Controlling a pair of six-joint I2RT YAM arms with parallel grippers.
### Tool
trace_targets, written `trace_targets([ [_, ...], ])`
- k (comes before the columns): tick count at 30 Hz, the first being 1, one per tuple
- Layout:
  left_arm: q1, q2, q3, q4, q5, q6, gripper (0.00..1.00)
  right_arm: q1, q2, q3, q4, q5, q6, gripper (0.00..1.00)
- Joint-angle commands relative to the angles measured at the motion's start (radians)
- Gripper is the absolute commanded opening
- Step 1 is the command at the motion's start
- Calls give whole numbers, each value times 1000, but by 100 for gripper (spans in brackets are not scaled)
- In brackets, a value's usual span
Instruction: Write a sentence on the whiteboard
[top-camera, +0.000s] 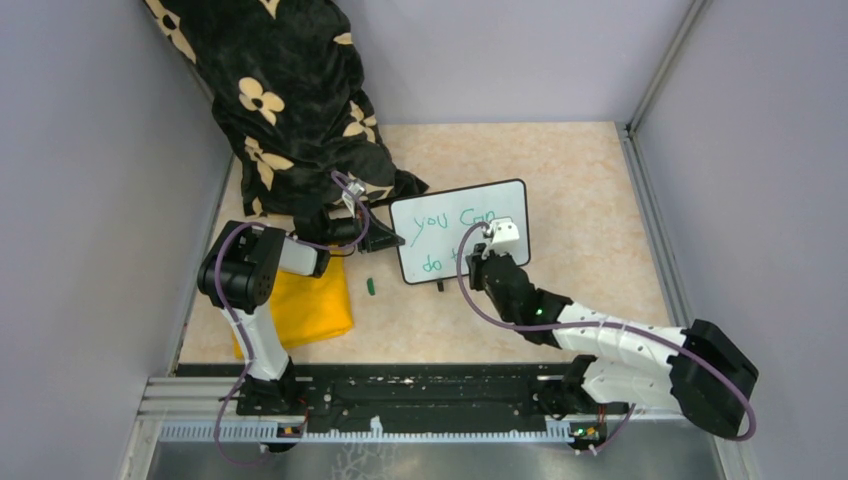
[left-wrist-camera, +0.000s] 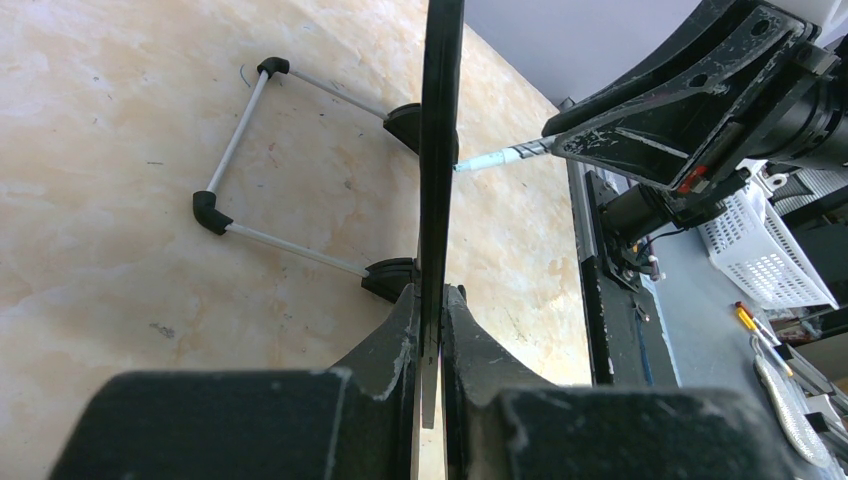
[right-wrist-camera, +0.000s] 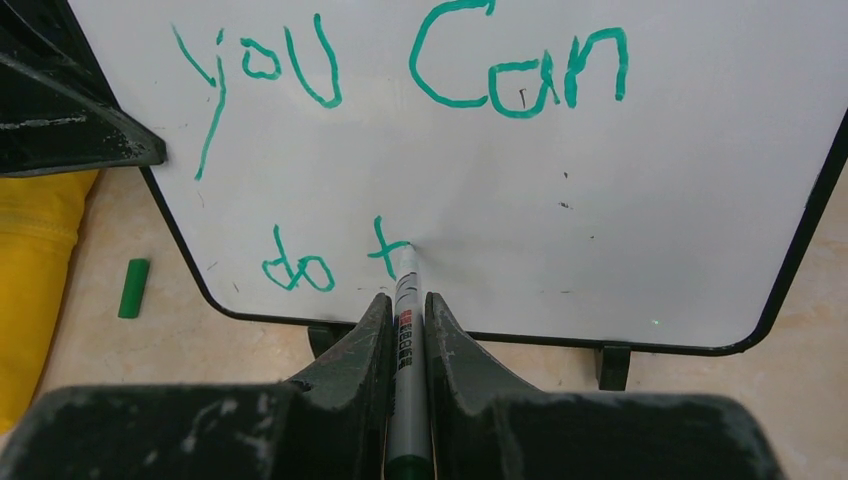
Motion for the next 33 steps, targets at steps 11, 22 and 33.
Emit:
trace_targets([
  [11,-24,37,-6,-112,-22,35,0,-11,-97,25,57,2,-24,0],
  [22,-24,37,-6,-113,-23,37,0,-20,-44,56,91,-9,-29,0],
  [33,-24,37,-5,-116,-23,39,0,-37,-11,51,90,-16,-19,0],
])
